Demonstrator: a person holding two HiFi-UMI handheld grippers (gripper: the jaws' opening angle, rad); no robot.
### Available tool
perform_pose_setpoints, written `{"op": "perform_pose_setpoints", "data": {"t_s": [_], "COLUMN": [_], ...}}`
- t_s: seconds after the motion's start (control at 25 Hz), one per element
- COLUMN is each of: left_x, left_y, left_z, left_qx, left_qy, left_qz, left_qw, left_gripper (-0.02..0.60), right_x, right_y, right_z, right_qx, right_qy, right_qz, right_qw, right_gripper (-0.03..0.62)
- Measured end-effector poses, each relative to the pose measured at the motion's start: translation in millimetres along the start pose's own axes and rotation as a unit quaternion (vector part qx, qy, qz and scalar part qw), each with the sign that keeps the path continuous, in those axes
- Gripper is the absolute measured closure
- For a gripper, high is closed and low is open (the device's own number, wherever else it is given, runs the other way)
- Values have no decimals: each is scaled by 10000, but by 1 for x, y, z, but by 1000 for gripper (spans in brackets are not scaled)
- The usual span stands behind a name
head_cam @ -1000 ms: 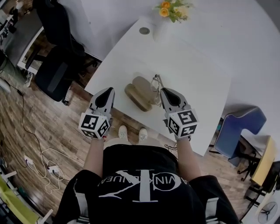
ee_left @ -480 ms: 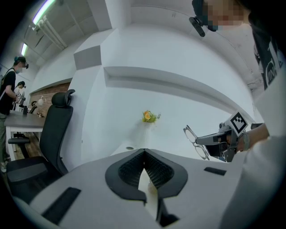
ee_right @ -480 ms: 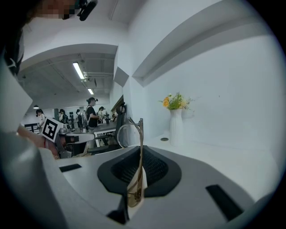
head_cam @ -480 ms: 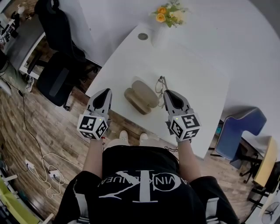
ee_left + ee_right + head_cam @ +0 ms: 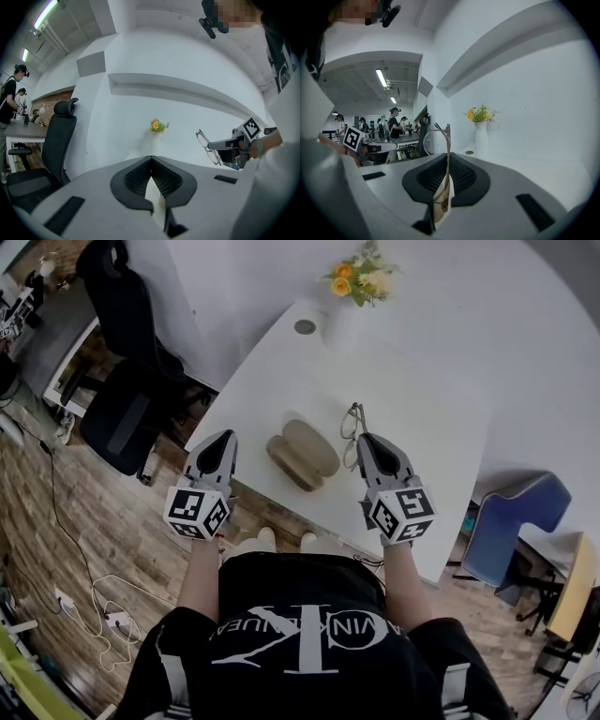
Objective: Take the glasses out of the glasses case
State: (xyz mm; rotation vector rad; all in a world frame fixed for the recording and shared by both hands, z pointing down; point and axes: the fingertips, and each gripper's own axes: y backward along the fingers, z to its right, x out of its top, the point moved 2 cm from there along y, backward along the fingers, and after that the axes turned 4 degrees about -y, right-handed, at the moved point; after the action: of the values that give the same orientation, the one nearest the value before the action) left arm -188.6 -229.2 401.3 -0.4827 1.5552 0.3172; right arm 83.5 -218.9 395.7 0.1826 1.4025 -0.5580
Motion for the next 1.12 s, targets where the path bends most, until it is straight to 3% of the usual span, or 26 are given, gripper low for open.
{"op": "perform_pose_setpoints", "data": {"t_s": [0.48, 1.12], "left_x": [13, 11], "left_y": [-6, -19], "left_z": [-10, -14], "left_qx": [22, 17], "left_qy": [-64, -53], "left_qz": [124, 144], "left_qw": [9999, 9999], "left_gripper": [568, 568], "right_x": [14, 13], "right_y": [12, 14], "right_z": [14, 31], "right_qx": [-221, -397], "right_qy": [-3, -25], "right_qz": [320, 376], "right_qw": [9992, 9985], "right_gripper": [560, 560]}}
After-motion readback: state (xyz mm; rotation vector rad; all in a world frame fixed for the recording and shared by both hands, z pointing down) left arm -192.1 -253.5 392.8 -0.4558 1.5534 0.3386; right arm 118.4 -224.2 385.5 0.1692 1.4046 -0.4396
